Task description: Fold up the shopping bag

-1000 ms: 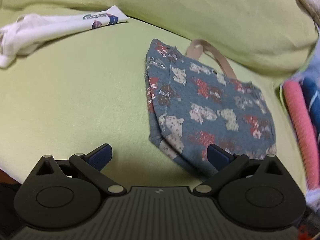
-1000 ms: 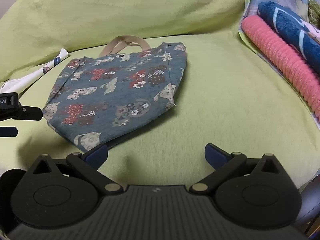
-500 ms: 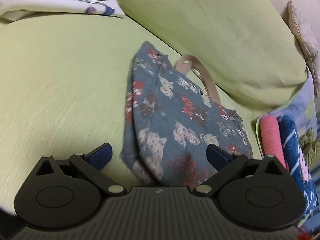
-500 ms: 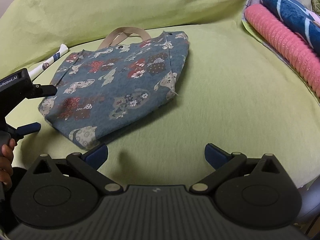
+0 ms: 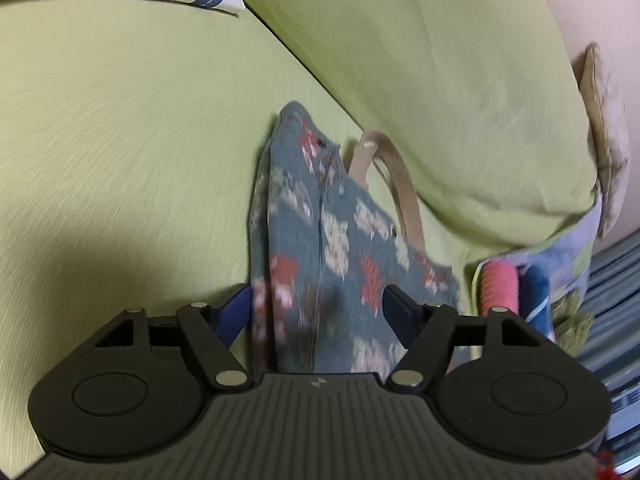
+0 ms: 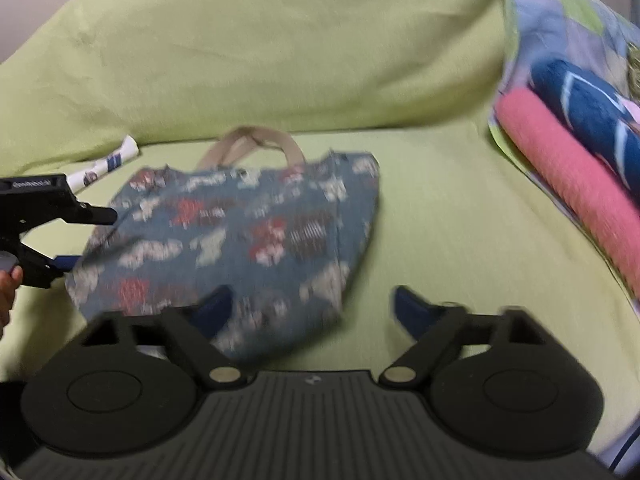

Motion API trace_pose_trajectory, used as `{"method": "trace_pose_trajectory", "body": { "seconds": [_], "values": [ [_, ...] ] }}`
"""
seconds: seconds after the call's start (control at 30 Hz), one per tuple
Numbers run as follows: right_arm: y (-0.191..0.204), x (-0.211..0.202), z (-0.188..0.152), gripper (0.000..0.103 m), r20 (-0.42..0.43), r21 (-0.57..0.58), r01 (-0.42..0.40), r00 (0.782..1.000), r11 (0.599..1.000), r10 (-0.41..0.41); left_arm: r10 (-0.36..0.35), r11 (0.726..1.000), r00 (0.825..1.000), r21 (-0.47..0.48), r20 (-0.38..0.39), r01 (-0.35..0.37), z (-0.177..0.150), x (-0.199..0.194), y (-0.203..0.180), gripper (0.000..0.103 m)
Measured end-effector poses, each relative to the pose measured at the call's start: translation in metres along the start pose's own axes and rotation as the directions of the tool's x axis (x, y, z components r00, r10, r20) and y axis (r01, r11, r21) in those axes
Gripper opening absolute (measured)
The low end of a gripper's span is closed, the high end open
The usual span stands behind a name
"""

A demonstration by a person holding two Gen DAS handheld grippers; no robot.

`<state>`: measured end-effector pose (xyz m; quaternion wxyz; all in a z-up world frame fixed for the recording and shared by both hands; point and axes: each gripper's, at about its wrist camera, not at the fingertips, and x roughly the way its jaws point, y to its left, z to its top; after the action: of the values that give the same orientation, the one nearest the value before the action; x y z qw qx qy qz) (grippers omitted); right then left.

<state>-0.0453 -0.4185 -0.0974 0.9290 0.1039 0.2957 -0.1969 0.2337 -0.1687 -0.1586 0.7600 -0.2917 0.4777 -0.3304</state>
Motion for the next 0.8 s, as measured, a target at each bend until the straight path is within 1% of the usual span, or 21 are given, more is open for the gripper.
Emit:
{"method": "trace_pose_trajectory", "body": {
  "seconds": [0.03,0.07,0.1,0.17,0.2,0.23,0.27,0.3,0.33,0.37,0.4,0.5,0.57,0.63,0.73,0.8],
  "values": [
    [0.0,0.004,0.004,0.058,-0.002,0.005,-0.02,1.0,1.0,0.02,-0.012,1.0,1.0,-0.004,-0.002,0.012,0.004,0.004,0.002,0.071],
    [0.0,0.007,0.007,0.052,-0.002,0.013,-0.034,0.999,0.999,0.034,-0.022,1.0,1.0,-0.008,-0.003,0.022,0.008,0.007,0.004,0.071],
    [-0.002,0.01,0.01,0.051,-0.003,0.024,-0.04,0.999,0.999,0.041,-0.029,1.0,1.0,-0.008,-0.005,0.029,0.01,0.009,0.005,0.071],
    [-0.006,0.015,0.014,0.05,-0.003,0.048,-0.045,0.999,0.998,0.045,-0.031,1.0,0.999,0.005,-0.009,0.031,0.015,0.014,0.004,0.066],
    [-0.008,0.017,0.016,0.049,-0.001,0.063,-0.043,0.999,0.997,0.043,-0.021,1.0,1.0,0.018,-0.008,0.022,0.016,0.016,0.004,0.059],
    [-0.01,0.019,0.017,0.049,0.0,0.077,-0.041,0.999,0.996,0.042,-0.009,0.999,1.0,0.031,-0.007,0.01,0.017,0.018,0.004,0.045],
    [-0.012,0.021,0.018,0.046,0.0,0.088,-0.04,0.999,0.995,0.04,0.002,0.999,1.0,0.037,-0.008,-0.001,0.018,0.019,0.005,0.038],
    [-0.015,0.022,0.018,0.04,-0.001,0.1,-0.047,0.999,0.994,0.047,0.005,0.999,1.0,0.033,-0.011,-0.004,0.019,0.019,0.008,0.029],
    [-0.017,0.024,0.018,0.037,-0.003,0.111,-0.057,0.998,0.992,0.058,-0.005,1.0,1.0,0.023,-0.011,0.006,0.019,0.017,0.011,0.025],
    [-0.019,0.026,0.018,0.03,-0.008,0.118,-0.068,0.998,0.991,0.069,-0.017,1.0,1.0,0.017,-0.007,0.017,0.019,0.015,0.011,0.024],
    [-0.019,0.028,0.017,0.027,-0.015,0.119,-0.07,0.997,0.99,0.072,-0.019,0.999,1.0,0.027,-0.002,0.019,0.019,0.014,0.009,0.02],
    [-0.021,0.038,0.012,0.02,-0.067,0.099,-0.044,0.996,0.994,0.051,-0.003,0.992,1.0,0.129,0.02,0.001,0.015,0.01,-0.014,0.015],
    [-0.026,0.048,0.008,0.02,-0.11,0.126,-0.044,0.992,0.991,0.058,0.003,0.978,0.999,0.208,0.032,-0.01,0.011,0.008,-0.034,0.013],
    [-0.032,0.051,0.004,0.02,-0.111,0.158,-0.061,0.991,0.986,0.079,-0.004,0.955,0.999,0.296,0.044,-0.009,0.006,0.006,-0.059,0.012],
    [-0.039,0.053,0.003,0.02,-0.112,0.207,-0.084,0.988,0.975,0.109,-0.026,0.903,0.999,0.429,0.04,0.006,-0.008,0.007,-0.097,0.012],
    [-0.044,0.053,0.003,0.02,-0.116,0.24,-0.098,0.985,0.966,0.128,-0.032,0.862,0.999,0.506,0.016,0.019,-0.021,0.015,-0.122,0.012]
  ]
}}
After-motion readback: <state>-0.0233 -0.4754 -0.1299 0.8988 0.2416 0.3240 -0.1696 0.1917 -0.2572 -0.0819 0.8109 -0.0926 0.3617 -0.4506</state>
